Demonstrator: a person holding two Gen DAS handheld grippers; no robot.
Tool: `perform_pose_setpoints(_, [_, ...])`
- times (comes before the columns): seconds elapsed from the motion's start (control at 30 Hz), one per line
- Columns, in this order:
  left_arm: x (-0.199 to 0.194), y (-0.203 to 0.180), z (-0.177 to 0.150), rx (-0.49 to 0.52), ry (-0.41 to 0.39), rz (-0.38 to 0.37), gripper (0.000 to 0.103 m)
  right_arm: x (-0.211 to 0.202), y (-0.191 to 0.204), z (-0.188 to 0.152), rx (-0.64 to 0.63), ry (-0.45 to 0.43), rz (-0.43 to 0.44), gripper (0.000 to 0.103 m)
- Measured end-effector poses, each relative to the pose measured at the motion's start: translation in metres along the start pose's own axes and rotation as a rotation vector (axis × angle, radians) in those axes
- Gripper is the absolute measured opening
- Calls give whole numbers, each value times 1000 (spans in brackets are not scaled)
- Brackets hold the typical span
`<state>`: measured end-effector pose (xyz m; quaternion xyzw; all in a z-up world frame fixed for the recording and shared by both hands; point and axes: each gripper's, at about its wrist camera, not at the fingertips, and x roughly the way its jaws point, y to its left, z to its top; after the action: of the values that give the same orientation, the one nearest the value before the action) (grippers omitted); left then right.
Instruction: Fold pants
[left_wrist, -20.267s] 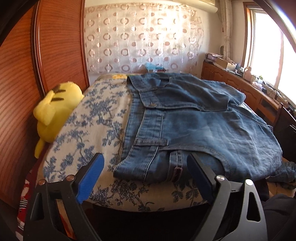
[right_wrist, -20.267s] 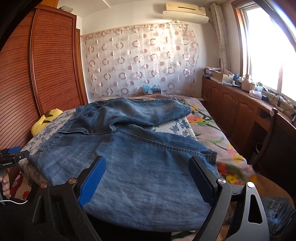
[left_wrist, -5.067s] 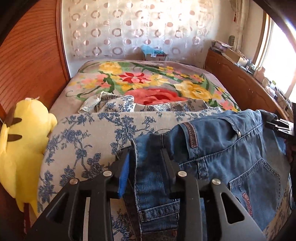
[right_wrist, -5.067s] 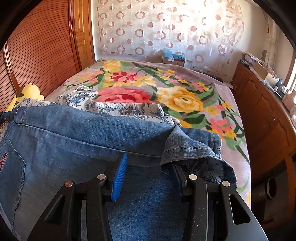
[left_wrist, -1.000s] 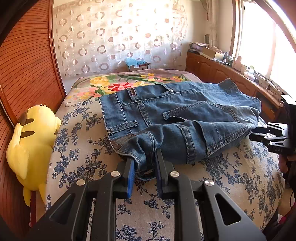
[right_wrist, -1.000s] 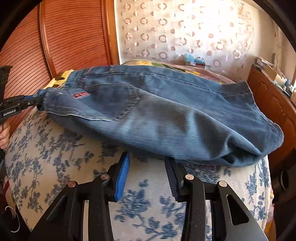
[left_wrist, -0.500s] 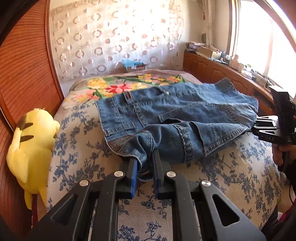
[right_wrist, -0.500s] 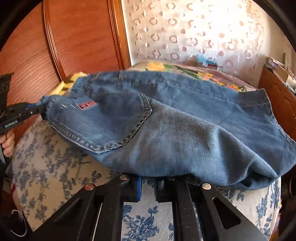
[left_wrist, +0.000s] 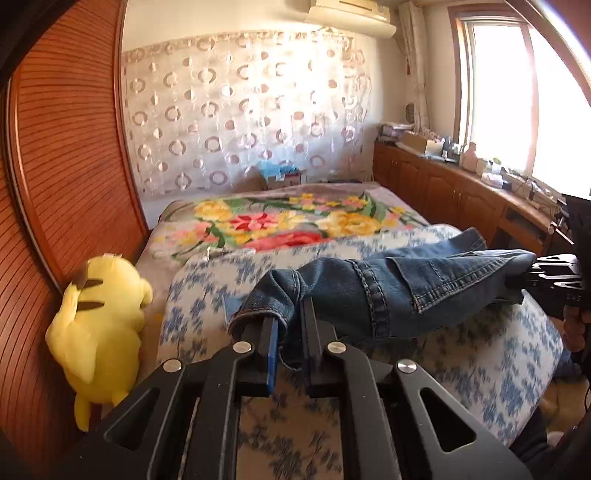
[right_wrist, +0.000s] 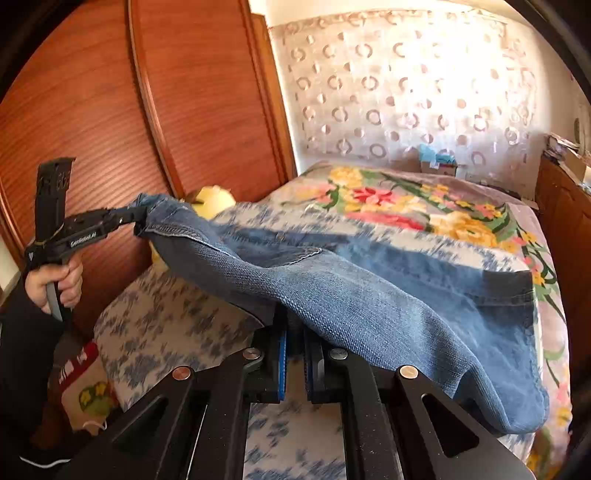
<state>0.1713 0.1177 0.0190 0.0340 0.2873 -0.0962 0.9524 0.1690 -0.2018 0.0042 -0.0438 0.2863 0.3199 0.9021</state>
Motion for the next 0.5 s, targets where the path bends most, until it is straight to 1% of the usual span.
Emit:
perform_pose_setpoints(0.07, [-3, 2, -15, 8, 22, 3, 11, 2, 6, -9, 4, 24, 7, 7])
perform_pose_setpoints(0.13, [-4, 5, -33, -5, 48, 1, 11, 5, 11, -19, 5, 49, 12, 9])
perform_pose_setpoints(0.27, [-1, 3, -67, -18, 115, -17, 13, 4, 11, -34, -1, 82, -4, 13])
perform_pose_setpoints(0.3, [0, 1, -76, -18, 134, -22, 13, 3, 9, -32, -1, 83, -2, 15])
perform_pose_setpoints(0.33, [1, -1, -84, -20, 150, -25, 15, 1, 9, -34, -6, 85, -10, 17])
perform_pose_setpoints(0.4, [-1, -4, -94, -23, 163, -23, 19, -6, 8, -33, -16, 88, -46, 25])
perform_pose_setpoints(0.43, [-1, -5, -97, -23, 169, -19, 23, -9, 6, -36, -17, 86, -62, 26])
perform_pose_setpoints(0.5, [-3, -5, -102, -31, 177, -7, 26, -21, 5, -39, -4, 56, -102, 26])
